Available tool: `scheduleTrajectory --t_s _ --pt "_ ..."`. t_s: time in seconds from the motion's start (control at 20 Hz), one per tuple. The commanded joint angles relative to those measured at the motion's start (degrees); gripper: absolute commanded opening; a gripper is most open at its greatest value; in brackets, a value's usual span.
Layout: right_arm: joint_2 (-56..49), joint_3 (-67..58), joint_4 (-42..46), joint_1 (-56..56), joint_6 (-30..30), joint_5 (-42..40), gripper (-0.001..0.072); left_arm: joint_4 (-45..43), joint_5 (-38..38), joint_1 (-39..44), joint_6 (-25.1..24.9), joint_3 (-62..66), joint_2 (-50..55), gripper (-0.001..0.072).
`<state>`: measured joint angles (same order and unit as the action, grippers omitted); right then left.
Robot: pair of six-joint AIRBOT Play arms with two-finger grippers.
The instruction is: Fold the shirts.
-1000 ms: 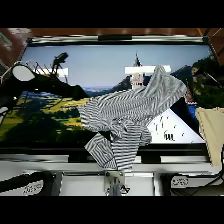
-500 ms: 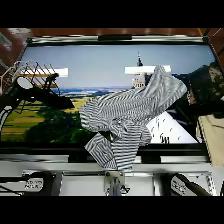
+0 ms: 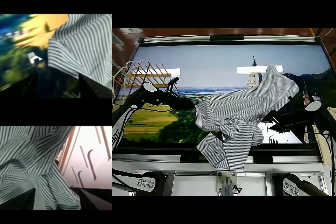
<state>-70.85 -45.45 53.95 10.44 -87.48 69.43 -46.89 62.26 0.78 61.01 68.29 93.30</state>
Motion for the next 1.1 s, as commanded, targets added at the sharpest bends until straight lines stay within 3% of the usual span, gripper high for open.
scheduleTrajectory --t_s 0.0,0.05,0.1,0.15,0.2,0.4,0.45,0.55,0.65,0.7,0.9,1.05 --pt "-3.0 0.4 -2.0 -3.6 1.2 -3.0 0.0693 5.6 -1.4 0.4 -1.8 0.4 1.8 0.0594" --pt "-3.8 0.4 -2.8 -4.4 1.2 -4.0 0.0693 6.3 -1.6 0.4 -1.9 0.5 1.9 0.0482" --pt "-4.6 0.4 -3.7 -5.0 1.4 -5.1 0.0693 6.3 -1.7 0.4 -1.9 0.5 1.8 0.0272" --pt "-5.2 0.4 -4.4 -5.4 1.4 -6.7 0.0693 6.3 -1.1 0.3 -1.9 0.7 1.8 0.0125" --pt "-5.6 0.4 -5.1 -5.7 1.3 -8.7 0.0692 6.2 -0.1 0.2 -2.5 1.1 1.8 0.0043" --pt "-8.0 0.4 -10.1 -5.9 1.1 -16.7 0.0679 6.1 6.1 0.2 -5.6 4.2 1.4 0.0041" --pt "-8.9 0.4 -11.1 -5.9 1.0 -18.0 0.0627 5.7 7.5 0.2 -5.8 5.0 1.2 0.0041" --pt "-10.9 0.4 -13.6 -5.9 1.1 -19.5 0.0449 4.2 9.0 0.2 -5.8 5.8 0.7 0.0041" --pt "-12.0 -0.4 -13.3 -5.8 1.2 -19.8 0.0158 2.9 10.1 0.2 -5.7 5.7 0.1 0.0041" --pt "-12.1 -1.5 -12.0 -5.8 1.4 -19.8 0.0070 2.3 10.7 0.2 -5.7 5.7 -0.3 0.0041" --pt "-12.6 -12.8 -0.8 -5.8 -2.1 -18.1 0.0068 -3.1 14.0 0.3 -6.0 5.7 -3.2 0.0040" --pt "-18.5 -26.7 3.7 -5.8 -4.2 -11.7 0.0069 -3.5 17.8 1.3 -6.6 5.6 -6.1 0.0040"
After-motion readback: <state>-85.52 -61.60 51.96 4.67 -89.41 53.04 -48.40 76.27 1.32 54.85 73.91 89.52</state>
